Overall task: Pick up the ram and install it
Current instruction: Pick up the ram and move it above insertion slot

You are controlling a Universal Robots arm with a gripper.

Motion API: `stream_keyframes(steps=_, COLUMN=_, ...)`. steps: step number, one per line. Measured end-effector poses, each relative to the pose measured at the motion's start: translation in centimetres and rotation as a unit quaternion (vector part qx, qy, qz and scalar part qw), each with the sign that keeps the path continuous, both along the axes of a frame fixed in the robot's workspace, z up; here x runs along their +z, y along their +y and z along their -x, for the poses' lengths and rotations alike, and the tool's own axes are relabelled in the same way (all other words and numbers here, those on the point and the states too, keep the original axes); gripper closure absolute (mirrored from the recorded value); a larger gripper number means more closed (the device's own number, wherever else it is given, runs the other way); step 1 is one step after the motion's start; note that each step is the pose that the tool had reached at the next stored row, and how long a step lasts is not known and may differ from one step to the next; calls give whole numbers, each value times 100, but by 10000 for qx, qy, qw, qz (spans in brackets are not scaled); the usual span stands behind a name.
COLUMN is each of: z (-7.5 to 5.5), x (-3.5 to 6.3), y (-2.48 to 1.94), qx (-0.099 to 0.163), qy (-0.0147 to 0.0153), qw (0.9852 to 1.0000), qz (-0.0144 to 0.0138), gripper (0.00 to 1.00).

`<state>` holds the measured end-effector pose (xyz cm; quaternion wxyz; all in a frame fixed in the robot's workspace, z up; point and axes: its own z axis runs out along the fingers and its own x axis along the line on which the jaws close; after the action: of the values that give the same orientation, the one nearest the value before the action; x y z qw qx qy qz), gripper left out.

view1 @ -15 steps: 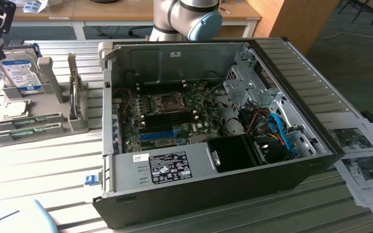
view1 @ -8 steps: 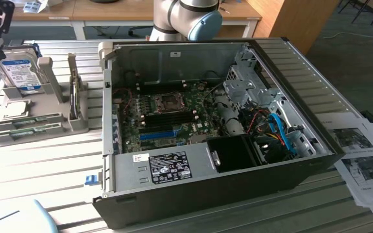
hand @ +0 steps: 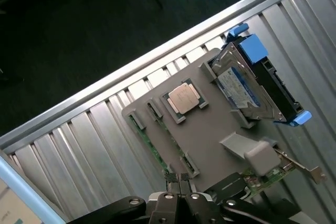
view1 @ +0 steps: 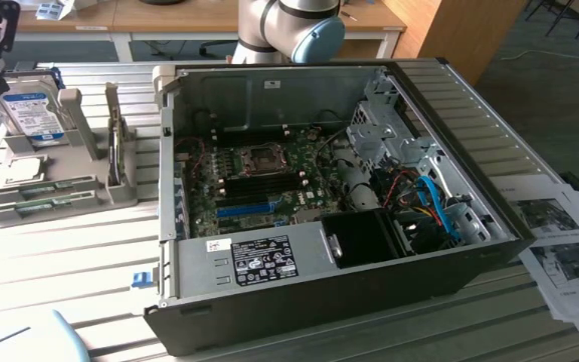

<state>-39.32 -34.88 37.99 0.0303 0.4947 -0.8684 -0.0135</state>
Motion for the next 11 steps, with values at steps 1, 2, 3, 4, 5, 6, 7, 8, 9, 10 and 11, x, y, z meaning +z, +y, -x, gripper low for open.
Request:
stream_keyframes(steps=1, z=0, x=0, y=0, qx=42, qy=0, qw=10000, qz=0, gripper=90)
stream_keyframes(steps=2, z=0, x=0, y=0, qx=85, qy=0, qw=10000, qz=0, gripper=90)
stream_keyframes(steps=3, z=0, x=0, y=0, qx=128, qy=0, qw=9999, qz=-1, gripper=90)
stream_keyframes(steps=4, z=0, x=0, y=0, qx=169, qy=0, qw=9999, qz=-1, gripper=90)
stream_keyframes(steps=5, z=0, x=0, y=0, qx=209, qy=0, qw=9998, qz=-1, gripper=90)
stream_keyframes(steps=6, z=0, x=0, y=0, qx=250, qy=0, qw=9997, qz=-2, gripper=90)
stream_keyframes(steps=7, z=0, x=0, y=0, qx=298, qy=0, qw=9996, qz=-2, gripper=90)
stream_keyframes(steps=8, z=0, x=0, y=0, qx=341, qy=0, qw=9994, qz=-2, gripper=90)
stream_keyframes(steps=9, z=0, x=0, y=0, qx=383, qy=0, qw=9993, qz=-2, gripper=90)
stream_keyframes(steps=10, z=0, x=0, y=0, qx=426, qy=0, qw=9991, qz=-3, gripper=90)
stream_keyframes(steps=11, z=0, x=0, y=0, qx=469, qy=0, qw=9989, qz=-3, gripper=90)
